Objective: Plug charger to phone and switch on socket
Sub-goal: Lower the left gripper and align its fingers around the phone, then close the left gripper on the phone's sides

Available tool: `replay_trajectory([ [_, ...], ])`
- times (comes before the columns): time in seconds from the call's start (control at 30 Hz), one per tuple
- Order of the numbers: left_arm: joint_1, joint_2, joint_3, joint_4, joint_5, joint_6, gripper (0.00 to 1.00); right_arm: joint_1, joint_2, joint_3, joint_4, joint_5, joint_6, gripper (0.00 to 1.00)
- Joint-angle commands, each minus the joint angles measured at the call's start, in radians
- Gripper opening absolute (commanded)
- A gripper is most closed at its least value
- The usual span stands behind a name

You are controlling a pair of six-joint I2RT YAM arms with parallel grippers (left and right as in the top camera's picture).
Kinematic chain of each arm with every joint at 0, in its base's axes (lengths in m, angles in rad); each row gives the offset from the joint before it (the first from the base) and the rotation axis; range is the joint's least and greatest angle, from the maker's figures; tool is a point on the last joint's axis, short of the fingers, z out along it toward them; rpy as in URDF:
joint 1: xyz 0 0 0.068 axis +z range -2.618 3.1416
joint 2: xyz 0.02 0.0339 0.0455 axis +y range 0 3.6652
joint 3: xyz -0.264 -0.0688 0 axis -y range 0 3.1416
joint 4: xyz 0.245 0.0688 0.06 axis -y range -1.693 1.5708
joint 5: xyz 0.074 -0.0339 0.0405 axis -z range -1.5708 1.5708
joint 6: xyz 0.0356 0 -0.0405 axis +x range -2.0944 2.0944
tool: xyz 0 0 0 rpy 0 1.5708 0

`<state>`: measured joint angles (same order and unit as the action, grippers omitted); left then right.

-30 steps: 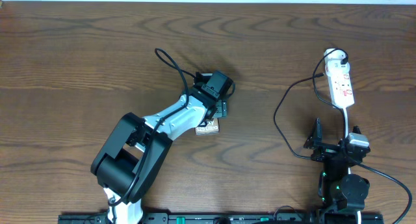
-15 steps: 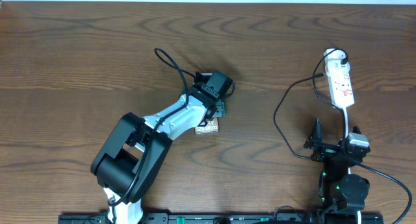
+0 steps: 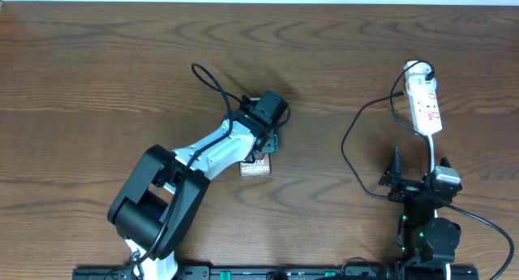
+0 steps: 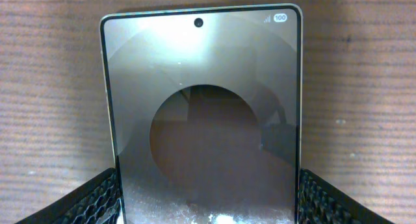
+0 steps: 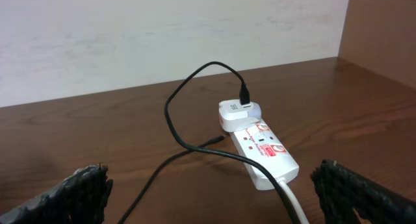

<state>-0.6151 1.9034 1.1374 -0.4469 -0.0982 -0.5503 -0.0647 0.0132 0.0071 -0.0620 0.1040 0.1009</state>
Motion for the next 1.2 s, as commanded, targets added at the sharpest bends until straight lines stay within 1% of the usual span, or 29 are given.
replay_trajectory([
  [0.0,0.005,-0.062,-0.009,-0.023,0.009,-0.008,0.60,-0.006,0.001,-0.002,-0.002,-0.003,-0.013,0.99],
  [0.57,0.005,-0.184,-0.009,-0.105,0.011,-0.009,0.60,-0.006,0.001,-0.002,-0.002,-0.003,-0.013,0.99],
  [0.77,0.005,-0.234,-0.009,-0.118,0.064,-0.009,0.60,-0.006,0.001,-0.002,-0.002,-0.003,-0.013,0.99],
  [1.17,0.005,-0.237,-0.009,-0.123,0.065,-0.009,0.60,-0.006,0.001,-0.002,-0.002,-0.003,-0.013,0.99],
])
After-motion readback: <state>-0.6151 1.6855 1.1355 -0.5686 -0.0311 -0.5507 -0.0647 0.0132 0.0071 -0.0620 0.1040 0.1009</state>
